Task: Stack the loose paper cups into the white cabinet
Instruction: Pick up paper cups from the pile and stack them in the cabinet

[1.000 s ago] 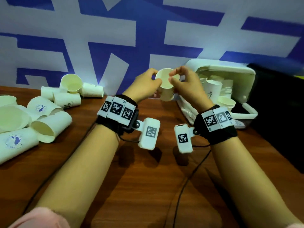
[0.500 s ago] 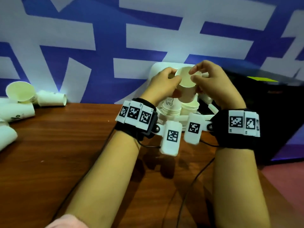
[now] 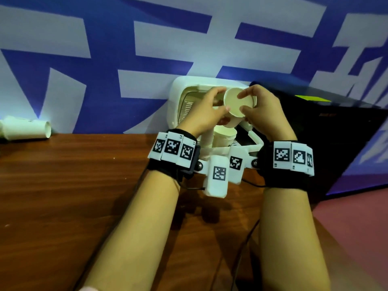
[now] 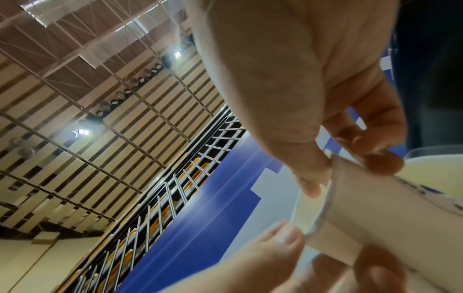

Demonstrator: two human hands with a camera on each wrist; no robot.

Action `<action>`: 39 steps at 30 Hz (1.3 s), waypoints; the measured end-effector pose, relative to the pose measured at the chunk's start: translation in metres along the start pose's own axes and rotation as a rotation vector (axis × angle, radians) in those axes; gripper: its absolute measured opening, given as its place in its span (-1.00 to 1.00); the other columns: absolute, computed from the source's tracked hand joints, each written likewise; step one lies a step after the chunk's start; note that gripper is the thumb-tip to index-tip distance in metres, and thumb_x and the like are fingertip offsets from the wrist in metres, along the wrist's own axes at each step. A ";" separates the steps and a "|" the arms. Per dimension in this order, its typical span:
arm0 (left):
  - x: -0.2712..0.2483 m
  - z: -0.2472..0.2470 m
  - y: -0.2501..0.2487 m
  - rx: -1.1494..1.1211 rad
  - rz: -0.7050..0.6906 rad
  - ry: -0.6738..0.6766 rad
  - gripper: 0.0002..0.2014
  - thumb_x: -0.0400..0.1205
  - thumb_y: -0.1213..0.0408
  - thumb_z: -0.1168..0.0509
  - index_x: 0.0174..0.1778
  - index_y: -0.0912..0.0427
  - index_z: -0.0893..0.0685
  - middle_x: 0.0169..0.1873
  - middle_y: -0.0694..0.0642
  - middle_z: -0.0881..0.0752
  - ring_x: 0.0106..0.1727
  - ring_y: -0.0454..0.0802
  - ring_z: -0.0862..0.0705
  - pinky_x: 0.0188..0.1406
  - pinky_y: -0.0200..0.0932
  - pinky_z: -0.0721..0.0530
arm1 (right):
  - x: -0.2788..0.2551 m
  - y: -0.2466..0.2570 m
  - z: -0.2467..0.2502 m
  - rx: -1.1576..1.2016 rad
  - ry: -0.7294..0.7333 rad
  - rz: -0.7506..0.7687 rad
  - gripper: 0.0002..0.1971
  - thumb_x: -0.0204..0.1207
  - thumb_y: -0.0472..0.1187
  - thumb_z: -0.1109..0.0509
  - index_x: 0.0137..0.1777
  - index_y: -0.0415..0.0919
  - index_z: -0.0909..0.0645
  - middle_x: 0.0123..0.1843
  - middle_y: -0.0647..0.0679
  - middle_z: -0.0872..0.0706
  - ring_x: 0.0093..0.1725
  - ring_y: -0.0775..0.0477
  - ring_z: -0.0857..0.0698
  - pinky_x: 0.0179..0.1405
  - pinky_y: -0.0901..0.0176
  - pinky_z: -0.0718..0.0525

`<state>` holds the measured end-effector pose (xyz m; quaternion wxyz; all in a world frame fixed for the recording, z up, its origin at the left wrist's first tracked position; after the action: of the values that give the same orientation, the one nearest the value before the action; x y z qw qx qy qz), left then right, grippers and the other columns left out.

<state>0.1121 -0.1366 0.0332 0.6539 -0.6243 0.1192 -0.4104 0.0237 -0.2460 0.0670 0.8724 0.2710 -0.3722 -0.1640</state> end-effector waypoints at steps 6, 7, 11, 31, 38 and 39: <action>0.002 -0.005 0.008 0.134 -0.081 -0.040 -0.48 0.64 0.29 -0.31 0.52 -0.12 -0.45 0.40 0.09 -0.57 0.28 0.15 -0.67 0.28 0.14 -0.66 | 0.001 -0.015 -0.010 -0.029 -0.022 -0.051 -0.64 0.48 -0.40 -0.39 0.28 -0.19 -0.60 0.32 -0.11 -0.62 0.27 -0.12 -0.63 0.27 -0.04 -0.63; 0.002 -0.005 0.009 0.165 -0.085 -0.036 -0.49 0.64 0.29 -0.32 0.52 -0.11 -0.45 0.42 0.08 -0.56 0.28 0.14 -0.67 0.30 0.13 -0.64 | 0.001 -0.018 -0.012 -0.029 -0.018 -0.059 -0.63 0.49 -0.39 -0.40 0.29 -0.20 -0.60 0.34 -0.13 -0.62 0.28 -0.13 -0.63 0.28 -0.03 -0.62; 0.003 -0.011 0.014 0.312 -0.088 -0.004 -0.47 0.65 0.24 -0.31 0.57 0.02 -0.40 0.49 0.05 -0.51 0.32 0.12 -0.64 0.40 0.09 -0.54 | 0.003 -0.025 -0.017 -0.080 -0.028 -0.065 -0.65 0.52 -0.33 -0.42 0.31 -0.23 -0.60 0.35 -0.12 -0.62 0.34 -0.09 -0.59 0.26 0.27 -0.49; 0.002 -0.032 0.055 0.720 0.089 0.172 -0.79 0.68 0.23 -0.21 0.08 0.26 -0.65 0.01 0.21 -0.75 0.08 0.12 -0.69 0.07 -0.05 -0.62 | -0.006 -0.081 -0.068 -0.035 0.140 -0.352 -0.71 0.59 -0.05 -0.41 0.20 -0.21 -0.70 0.06 -0.22 -0.78 0.06 -0.19 -0.76 0.18 -0.10 -0.70; 0.001 -0.041 0.058 0.951 0.116 0.250 -0.76 0.71 0.34 -0.13 0.20 0.34 -0.61 0.37 0.27 -0.45 0.28 0.22 -0.53 0.02 -0.09 -0.43 | -0.010 -0.084 -0.073 -0.080 0.165 -0.350 -0.73 0.65 -0.14 -0.33 0.01 -0.36 -0.74 -0.28 -0.20 -0.72 -0.37 -0.06 -0.66 -0.10 0.15 -0.67; 0.000 -0.042 0.057 0.964 0.113 0.261 -0.75 0.71 0.33 -0.13 0.23 0.34 -0.60 0.44 0.26 -0.40 0.33 0.23 -0.51 0.10 -0.06 -0.45 | -0.010 -0.083 -0.073 -0.079 0.168 -0.345 -0.70 0.66 -0.12 -0.31 0.00 -0.38 -0.74 -0.30 -0.21 -0.73 -0.35 -0.07 -0.67 -0.03 0.13 -0.69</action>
<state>0.1064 -0.1733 -0.0271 0.8687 -0.1874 0.0304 -0.4575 0.0641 -0.2821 -0.0300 0.8693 0.3093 -0.2393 -0.3023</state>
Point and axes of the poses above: each hand's wrist, its own x-axis towards the middle knuckle, its own z-axis out of the back of the hand, y = z × x, the point moved 8 cm from there along x, towards the middle knuckle
